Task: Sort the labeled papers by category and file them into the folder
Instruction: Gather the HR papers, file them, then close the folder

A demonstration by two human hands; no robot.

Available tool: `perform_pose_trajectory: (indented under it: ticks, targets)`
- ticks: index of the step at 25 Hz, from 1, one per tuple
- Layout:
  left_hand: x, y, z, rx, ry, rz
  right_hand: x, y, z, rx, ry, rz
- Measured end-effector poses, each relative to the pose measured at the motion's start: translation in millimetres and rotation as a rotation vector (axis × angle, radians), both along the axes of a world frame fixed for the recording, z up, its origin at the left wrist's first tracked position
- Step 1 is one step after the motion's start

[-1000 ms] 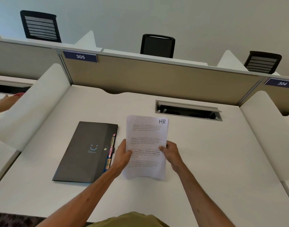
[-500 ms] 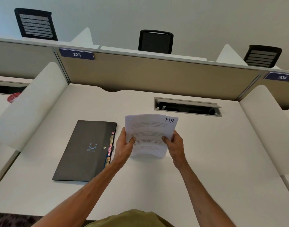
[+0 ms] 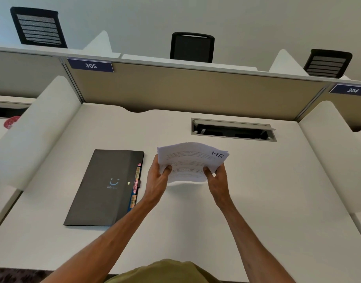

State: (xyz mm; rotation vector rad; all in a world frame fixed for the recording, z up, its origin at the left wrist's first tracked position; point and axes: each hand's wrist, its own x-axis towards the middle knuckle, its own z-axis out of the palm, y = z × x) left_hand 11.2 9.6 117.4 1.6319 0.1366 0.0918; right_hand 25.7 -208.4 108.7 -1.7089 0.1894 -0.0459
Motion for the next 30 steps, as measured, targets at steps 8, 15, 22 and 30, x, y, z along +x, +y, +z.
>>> perform_pose_trajectory:
  ticks: [8, 15, 22, 30]
  targets:
    - [-0.9, 6.5, -26.5, 0.042, 0.095, -0.058, -9.5, -0.4, -36.6, -0.292, 0.023, 0.123]
    - [6.2, 12.1, -37.9, 0.094, 0.12, -0.063, -6.0, -6.7, -44.4, -0.295, 0.054, 0.064]
    - [12.5, 17.9, -36.6, 0.146, 0.144, -0.054, 7.8, -14.5, -28.8, -0.308, 0.123, 0.14]
    - [-7.8, 38.1, -53.5, 0.167, 0.321, -0.011, 11.7, -22.1, -29.9, -0.254, 0.359, 0.324]
